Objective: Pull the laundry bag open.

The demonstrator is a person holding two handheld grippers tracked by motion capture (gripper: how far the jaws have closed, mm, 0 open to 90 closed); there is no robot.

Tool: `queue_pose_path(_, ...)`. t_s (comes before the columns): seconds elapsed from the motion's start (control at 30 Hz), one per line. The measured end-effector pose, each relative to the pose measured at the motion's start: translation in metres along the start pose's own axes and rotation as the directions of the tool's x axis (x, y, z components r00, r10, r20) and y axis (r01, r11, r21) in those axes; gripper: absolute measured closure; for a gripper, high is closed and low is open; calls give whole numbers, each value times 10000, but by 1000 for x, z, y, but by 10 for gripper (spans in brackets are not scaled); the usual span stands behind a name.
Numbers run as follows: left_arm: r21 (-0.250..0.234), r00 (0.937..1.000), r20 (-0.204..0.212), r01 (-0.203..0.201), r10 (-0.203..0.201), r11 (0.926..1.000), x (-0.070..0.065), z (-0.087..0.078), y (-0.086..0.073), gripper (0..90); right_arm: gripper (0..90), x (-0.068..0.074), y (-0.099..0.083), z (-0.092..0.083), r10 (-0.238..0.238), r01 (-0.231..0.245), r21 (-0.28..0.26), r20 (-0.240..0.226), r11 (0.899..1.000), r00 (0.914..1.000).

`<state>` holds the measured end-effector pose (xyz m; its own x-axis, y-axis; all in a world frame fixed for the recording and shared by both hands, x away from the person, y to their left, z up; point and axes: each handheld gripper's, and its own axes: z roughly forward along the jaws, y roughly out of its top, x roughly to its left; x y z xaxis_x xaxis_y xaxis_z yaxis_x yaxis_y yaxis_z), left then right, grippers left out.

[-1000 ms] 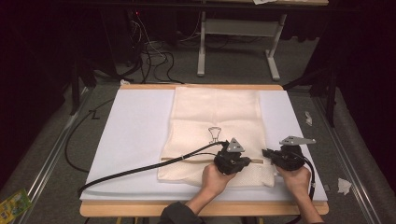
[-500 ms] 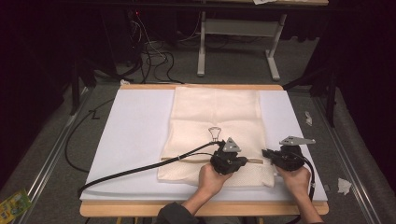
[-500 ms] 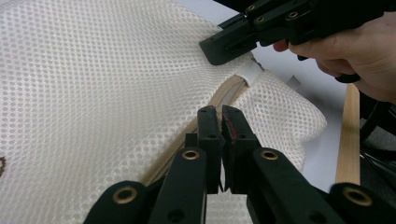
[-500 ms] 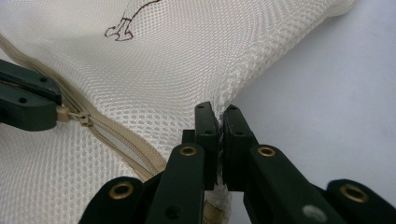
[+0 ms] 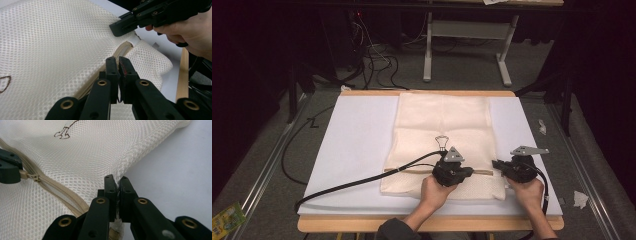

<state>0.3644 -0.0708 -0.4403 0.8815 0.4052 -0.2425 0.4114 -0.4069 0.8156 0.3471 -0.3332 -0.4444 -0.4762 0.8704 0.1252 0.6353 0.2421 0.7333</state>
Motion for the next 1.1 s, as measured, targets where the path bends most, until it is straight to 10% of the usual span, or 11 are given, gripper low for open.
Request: queue_pose_path(1.1,-250,9998,-213,-4,-1,9997,5,-23,-5,871,879,1,0,3,-38,38,27,41,10000,10000)
